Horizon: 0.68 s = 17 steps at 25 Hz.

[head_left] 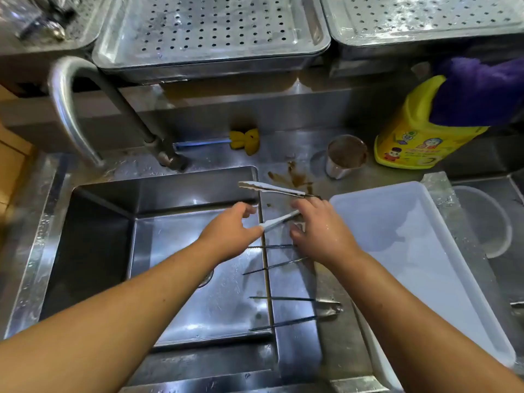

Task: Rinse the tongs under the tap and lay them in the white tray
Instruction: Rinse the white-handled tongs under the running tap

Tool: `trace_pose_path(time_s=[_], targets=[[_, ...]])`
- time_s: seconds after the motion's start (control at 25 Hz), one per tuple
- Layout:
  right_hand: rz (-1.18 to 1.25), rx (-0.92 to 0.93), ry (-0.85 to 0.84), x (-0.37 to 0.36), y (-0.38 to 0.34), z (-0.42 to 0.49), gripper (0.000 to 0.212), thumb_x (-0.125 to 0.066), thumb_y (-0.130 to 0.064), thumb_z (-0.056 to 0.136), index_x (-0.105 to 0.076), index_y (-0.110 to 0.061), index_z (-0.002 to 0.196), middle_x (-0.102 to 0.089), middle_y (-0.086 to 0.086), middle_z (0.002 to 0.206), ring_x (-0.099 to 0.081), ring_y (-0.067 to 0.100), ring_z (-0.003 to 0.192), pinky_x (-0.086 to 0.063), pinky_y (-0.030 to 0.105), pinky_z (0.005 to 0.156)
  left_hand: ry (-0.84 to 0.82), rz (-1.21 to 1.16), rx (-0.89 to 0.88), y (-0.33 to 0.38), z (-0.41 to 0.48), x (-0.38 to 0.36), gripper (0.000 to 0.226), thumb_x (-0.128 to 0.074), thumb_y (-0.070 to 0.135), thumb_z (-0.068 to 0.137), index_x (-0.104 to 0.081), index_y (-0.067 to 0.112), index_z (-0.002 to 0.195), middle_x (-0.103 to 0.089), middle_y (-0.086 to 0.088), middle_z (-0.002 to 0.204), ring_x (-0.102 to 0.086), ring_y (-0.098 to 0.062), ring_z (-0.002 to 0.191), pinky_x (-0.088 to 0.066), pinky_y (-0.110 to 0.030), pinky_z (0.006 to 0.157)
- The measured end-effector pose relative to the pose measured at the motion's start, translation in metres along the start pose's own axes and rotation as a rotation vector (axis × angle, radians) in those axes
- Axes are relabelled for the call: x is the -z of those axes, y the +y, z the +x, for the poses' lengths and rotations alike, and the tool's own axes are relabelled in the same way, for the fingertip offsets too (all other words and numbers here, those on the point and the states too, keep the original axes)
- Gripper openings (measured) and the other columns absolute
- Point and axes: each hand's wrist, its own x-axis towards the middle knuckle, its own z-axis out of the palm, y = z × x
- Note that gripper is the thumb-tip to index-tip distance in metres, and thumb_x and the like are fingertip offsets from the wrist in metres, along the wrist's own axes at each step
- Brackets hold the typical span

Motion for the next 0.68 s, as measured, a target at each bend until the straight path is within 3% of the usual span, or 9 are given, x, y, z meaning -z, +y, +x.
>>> trace_pose_path(time_s=[0.12,0.24,0.36,0.48,0.56,0.68], targets=[[-0.146,0.035,0.009,-0.006,0.005,0.02,0.061,-0.063,-0.031,0.086,-0.048,-0.022,0.144,-0.057,0.008,0.139,-0.049,0.034,0.123,-0.047,0.047,0.102,-0.041,0.099,0.022,0.006,0.015,-0.015,0.064,-0.07,0.057,0.085,-0.053,0.031,0.14,-0.06,0.007,0.147,-0.063,-0.02,0.122,-0.051,-0.034,0.09],[-0.253,0.043,-0.095,-0.014,0.007,0.035,0.076,-0.064,-0.032,0.084,-0.037,-0.025,0.155,-0.053,0.01,0.146,-0.049,0.036,0.128,-0.046,0.048,0.105,-0.026,0.187,0.061,0.011,0.024,-0.033,0.064,-0.076,0.059,0.075,-0.053,0.034,0.129,-0.064,0.006,0.127,-0.065,-0.023,0.104,-0.051,-0.033,0.075],[-0.314,0.03,-0.161,-0.021,0.01,0.044,0.075,-0.062,-0.029,0.089,-0.031,-0.028,0.158,-0.05,0.01,0.151,-0.049,0.037,0.13,-0.046,0.049,0.105,-0.006,0.244,0.047,0.01,0.028,-0.042,0.057,-0.077,0.052,0.075,-0.047,0.037,0.122,-0.062,0.006,0.115,-0.061,-0.024,0.089,-0.043,-0.03,0.059],[-0.355,0.046,-0.136,-0.021,0.011,0.049,0.068,-0.061,-0.028,0.093,-0.035,-0.026,0.156,-0.053,0.01,0.146,-0.051,0.037,0.127,-0.045,0.048,0.103,0.045,0.266,0.007,0.009,0.028,-0.044,0.032,-0.068,0.046,0.087,-0.054,0.039,0.114,-0.068,0.005,0.108,-0.061,-0.024,0.085,-0.042,-0.029,0.057],[-0.373,0.037,-0.132,-0.015,0.008,0.05,0.07,-0.067,-0.039,0.092,-0.038,-0.024,0.154,-0.053,0.009,0.145,-0.051,0.036,0.128,-0.044,0.049,0.103,0.09,0.303,-0.048,0.008,0.026,-0.038,0.013,-0.062,0.044,0.094,-0.061,0.037,0.105,-0.07,0.005,0.1,-0.06,-0.023,0.084,-0.044,-0.031,0.059],[-0.372,0.052,-0.115,-0.003,-0.003,0.044,0.07,-0.074,-0.053,0.084,-0.051,-0.021,0.141,-0.055,0.009,0.134,-0.053,0.034,0.122,-0.048,0.047,0.099,0.132,0.348,-0.157,0.001,0.015,-0.014,0.011,-0.062,0.045,0.093,-0.065,0.036,0.1,-0.066,0.008,0.094,-0.061,-0.022,0.087,-0.04,-0.031,0.058]])
